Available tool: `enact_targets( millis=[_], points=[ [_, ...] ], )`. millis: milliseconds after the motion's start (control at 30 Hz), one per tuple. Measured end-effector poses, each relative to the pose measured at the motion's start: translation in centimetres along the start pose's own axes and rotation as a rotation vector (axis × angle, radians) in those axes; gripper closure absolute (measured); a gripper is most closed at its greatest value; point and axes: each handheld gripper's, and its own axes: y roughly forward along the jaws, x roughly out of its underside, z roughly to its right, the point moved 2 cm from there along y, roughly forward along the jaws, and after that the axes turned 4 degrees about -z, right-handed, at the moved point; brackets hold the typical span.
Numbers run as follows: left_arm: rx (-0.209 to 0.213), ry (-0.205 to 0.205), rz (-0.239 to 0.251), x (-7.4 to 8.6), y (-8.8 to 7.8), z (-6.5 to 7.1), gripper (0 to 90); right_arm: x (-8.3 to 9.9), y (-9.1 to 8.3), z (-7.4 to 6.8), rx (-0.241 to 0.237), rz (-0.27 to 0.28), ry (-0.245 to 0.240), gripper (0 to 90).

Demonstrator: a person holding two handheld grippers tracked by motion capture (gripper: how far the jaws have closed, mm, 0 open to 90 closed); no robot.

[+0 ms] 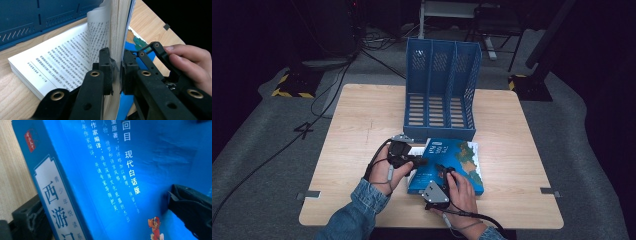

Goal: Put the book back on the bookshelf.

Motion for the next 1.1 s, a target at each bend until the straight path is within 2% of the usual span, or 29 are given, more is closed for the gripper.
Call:
enact_targets(
  millis=[133, 200, 333, 400, 467, 533, 667, 800, 933, 1033, 1100],
  points=[
    [0.012, -0.005, 0.05, 0.7, 0.2, -0.6, 76.3, 0.6, 0.0, 0.2, -0.025, 0.041, 0.023, 0.0],
    [0.015, -0.005, 0.051, 0.9, 0.3, -0.8, 75.5, 0.6, 0.0, 0.2, -0.03, 0.043, 0.029, 0.0],
    [-0.002, 0.001, -0.007, 2.2, 0.7, -1.3, 73.3, 0.7, 0.1, 0.3, -0.044, 0.051, 0.039, 0.1],
    [0.008, -0.011, -0.04, 2.9, 0.8, -1.6, 73.4, 0.8, 0.1, 0.4, -0.051, 0.057, 0.045, 0.1],
    [0.001, -0.021, -0.07, 3.4, 0.8, -1.9, 75.0, 0.9, 0.2, 0.4, -0.06, 0.06, 0.053, 0.2],
    [0.02, -0.059, -0.072, 3.6, 0.8, -2.1, 76.0, 0.9, 0.2, 0.5, -0.068, 0.057, 0.059, 0.4],
    [0.059, -0.101, -0.066, 3.5, 0.6, -2.2, 82.5, 0.8, 0.3, 0.6, -0.08, 0.053, 0.052, 0.0],
    [0.091, -0.131, -0.066, 3.0, 0.4, -2.0, 83.7, 0.4, 0.4, 0.6, -0.045, 0.046, 0.011, 0.1],
    [0.128, -0.147, -0.061, 2.4, 0.2, -1.6, 83.5, 0.0, 0.3, 0.8, 0.014, 0.031, -0.012, 0.2],
    [0.141, -0.145, -0.058, 2.0, 0.2, -1.1, 83.3, 0.0, 0.2, 1.1, 0.052, 0.025, -0.02, 0.3],
    [0.125, -0.134, -0.052, 1.7, 0.2, -0.9, 83.2, -0.1, 0.2, 1.6, 0.07, 0.029, -0.021, 0.0]
  ],
)
